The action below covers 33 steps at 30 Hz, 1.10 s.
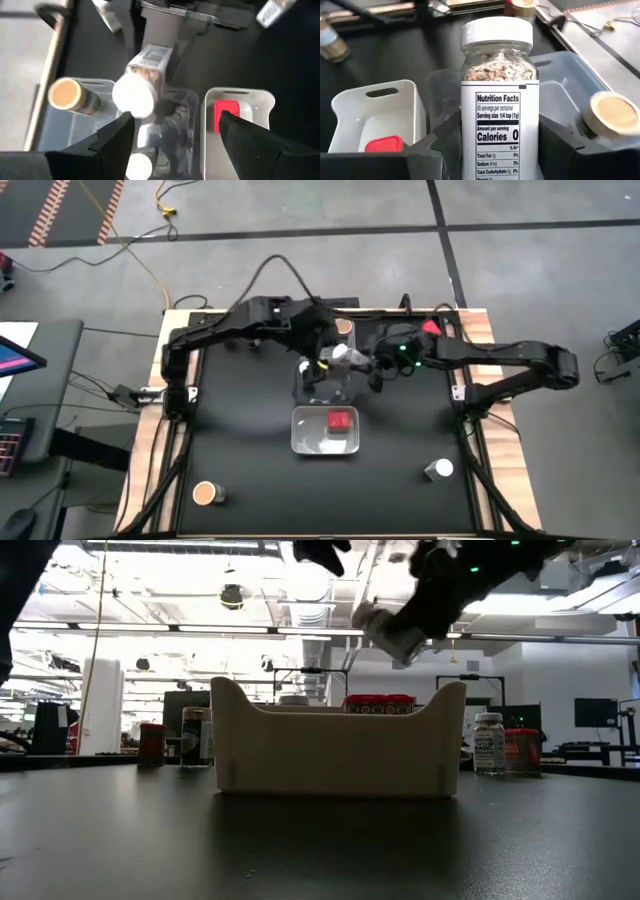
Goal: Sort spices by type
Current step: Put the top left white seasoning bottle into the black transparent bin aligned with the other white seasoning bottle
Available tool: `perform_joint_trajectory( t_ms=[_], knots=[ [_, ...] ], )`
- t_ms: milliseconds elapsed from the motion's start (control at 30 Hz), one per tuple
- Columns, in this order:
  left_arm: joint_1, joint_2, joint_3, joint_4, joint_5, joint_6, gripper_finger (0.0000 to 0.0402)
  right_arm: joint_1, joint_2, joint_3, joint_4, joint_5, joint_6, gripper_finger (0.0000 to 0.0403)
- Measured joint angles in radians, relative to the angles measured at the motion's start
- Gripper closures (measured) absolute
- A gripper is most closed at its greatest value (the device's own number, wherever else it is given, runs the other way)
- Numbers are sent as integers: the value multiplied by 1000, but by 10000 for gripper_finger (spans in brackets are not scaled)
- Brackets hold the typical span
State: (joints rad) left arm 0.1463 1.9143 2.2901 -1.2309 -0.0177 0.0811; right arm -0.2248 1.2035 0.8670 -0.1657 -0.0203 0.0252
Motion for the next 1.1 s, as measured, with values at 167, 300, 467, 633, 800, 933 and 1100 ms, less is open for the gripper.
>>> perform_joint_trajectory(
  t_ms=[167, 300, 467, 633, 800, 933, 1100],
  knots=[
    [2, -139, -248, 255, -44, -23, 123, -19, -162, -112, 37, -3, 70, 185],
    [0, -271, -572, 601, -44, -71, 123, -8, -264, -158, 64, 26, 97, 185],
    [1, -407, -955, 1106, -45, -220, 123, -4, -314, -184, 224, 25, 106, 185],
    [1, -444, -1148, 1450, -46, -360, 123, -7, -279, -184, 421, 16, 107, 185],
    [1, -441, -1168, 1490, -46, -404, 123, -7, -193, -184, 590, -43, 113, 185],
    [1, -440, -1168, 1493, -46, -355, 123, -7, -114, -183, 723, -108, 167, 185],
    [1, -439, -1168, 1496, -46, -278, 123, -6, -47, -138, 767, -152, 178, 185]
  ],
)
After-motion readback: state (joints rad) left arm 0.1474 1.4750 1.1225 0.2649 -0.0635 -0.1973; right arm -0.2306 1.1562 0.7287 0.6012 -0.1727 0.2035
